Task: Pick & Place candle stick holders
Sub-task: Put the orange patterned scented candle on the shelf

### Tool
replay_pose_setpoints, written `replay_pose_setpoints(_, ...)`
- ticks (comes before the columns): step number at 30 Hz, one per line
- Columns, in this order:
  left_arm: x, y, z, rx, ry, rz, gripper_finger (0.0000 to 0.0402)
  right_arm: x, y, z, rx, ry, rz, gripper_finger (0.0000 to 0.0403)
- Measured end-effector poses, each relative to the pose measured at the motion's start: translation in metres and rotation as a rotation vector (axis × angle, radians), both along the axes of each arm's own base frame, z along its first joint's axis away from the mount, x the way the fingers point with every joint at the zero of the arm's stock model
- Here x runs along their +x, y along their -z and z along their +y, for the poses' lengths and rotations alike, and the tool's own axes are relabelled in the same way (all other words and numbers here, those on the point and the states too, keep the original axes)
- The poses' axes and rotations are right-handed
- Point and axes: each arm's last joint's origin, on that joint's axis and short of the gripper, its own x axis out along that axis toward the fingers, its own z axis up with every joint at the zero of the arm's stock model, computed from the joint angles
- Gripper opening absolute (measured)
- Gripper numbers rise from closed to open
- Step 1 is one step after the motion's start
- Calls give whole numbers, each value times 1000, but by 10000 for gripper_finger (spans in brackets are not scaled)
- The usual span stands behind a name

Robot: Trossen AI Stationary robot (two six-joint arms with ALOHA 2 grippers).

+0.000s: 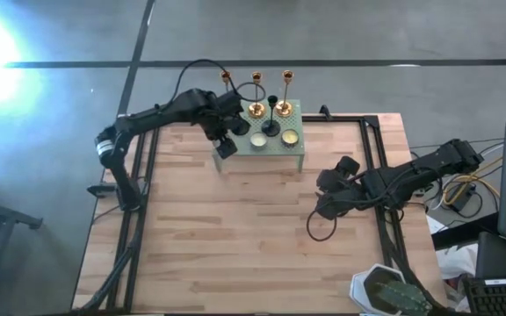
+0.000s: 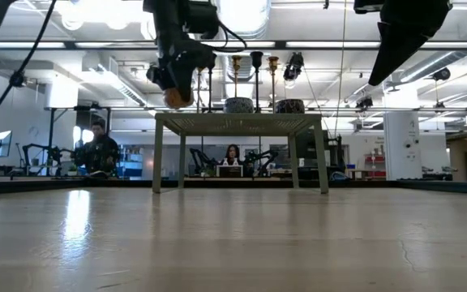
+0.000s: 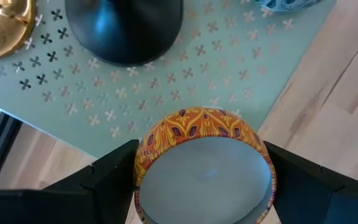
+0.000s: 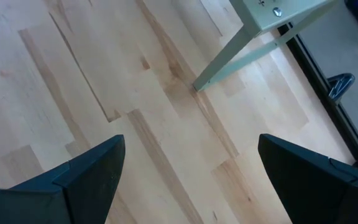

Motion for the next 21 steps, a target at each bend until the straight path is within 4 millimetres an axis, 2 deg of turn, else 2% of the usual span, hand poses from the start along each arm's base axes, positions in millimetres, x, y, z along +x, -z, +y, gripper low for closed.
replay_pose_setpoints(21, 2, 0, 4, 57, 20, -19, 300, 0, 0, 0, -1, -3, -1, 364)
